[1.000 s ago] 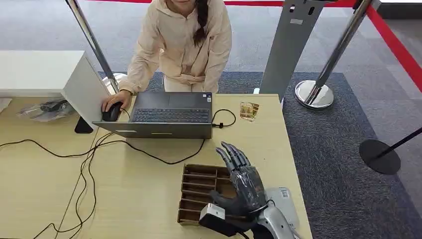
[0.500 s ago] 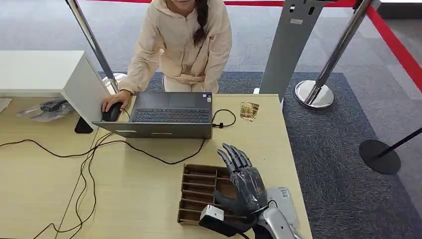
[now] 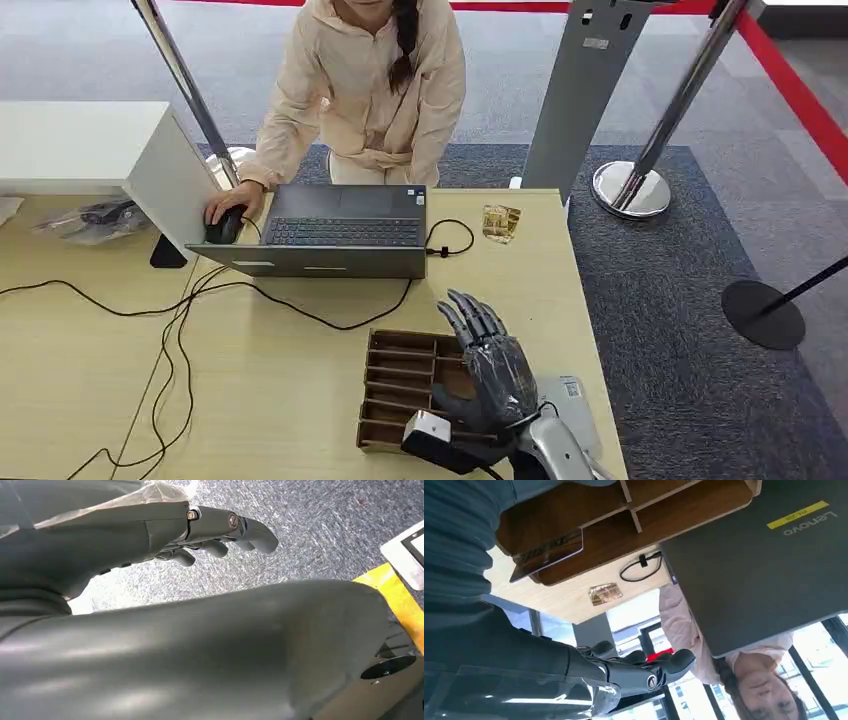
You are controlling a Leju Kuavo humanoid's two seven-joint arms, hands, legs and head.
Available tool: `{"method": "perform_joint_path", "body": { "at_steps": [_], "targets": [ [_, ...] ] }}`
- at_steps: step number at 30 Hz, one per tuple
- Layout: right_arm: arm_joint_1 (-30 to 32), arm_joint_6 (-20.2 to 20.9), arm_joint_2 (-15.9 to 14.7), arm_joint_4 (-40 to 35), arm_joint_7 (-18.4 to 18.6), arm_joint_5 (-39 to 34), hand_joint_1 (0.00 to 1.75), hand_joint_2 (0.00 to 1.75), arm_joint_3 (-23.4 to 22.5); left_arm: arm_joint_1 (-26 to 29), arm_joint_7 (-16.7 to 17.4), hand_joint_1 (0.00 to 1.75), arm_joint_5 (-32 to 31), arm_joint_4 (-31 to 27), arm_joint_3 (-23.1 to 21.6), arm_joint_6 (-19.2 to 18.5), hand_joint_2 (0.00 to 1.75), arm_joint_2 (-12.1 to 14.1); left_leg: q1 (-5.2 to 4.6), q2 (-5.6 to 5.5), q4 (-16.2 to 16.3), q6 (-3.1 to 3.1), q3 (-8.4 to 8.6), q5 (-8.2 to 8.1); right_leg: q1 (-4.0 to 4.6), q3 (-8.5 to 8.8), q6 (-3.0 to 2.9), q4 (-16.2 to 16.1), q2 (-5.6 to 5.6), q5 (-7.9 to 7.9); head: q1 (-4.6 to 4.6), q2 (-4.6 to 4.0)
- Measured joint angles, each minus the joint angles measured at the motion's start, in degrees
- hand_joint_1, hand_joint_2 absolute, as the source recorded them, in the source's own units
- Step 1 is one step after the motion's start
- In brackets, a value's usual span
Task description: Pass the card to the sensor for recognition and then transmit it.
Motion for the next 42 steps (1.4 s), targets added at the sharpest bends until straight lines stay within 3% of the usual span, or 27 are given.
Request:
{"method": "perform_joint_path", "body": {
  "at_steps": [4,24,42],
  "targets": [
    [0.0,0.5,-0.1,0.0,-0.1,-0.4,0.17,1.75,-0.2,0.0,-0.1,0.00,0.0,0.0,0.0,0.0,0.00,0.0,0.00,0.00,0.0,0.00,0.00,0.00,0.00,0.00,0.00,0.0,0.00,0.00,-0.02,0.00],
    [-0.5,2.4,-0.7,0.3,-0.2,-1.2,0.07,1.75,-1.0,0.0,-0.3,0.00,0.0,0.0,0.0,0.0,0.00,0.1,0.00,0.00,0.0,0.00,-0.01,0.00,0.00,-0.01,0.00,0.0,0.00,0.00,0.00,0.00],
    [-1.0,9.7,-3.3,-0.3,1.0,-1.1,0.09,1.75,-2.4,0.0,-0.6,0.00,0.4,0.0,0.0,-0.2,0.00,0.2,0.00,0.00,0.0,0.00,-0.02,0.00,0.00,-0.02,0.00,0.0,0.00,0.00,0.00,0.00]
  ]
}}
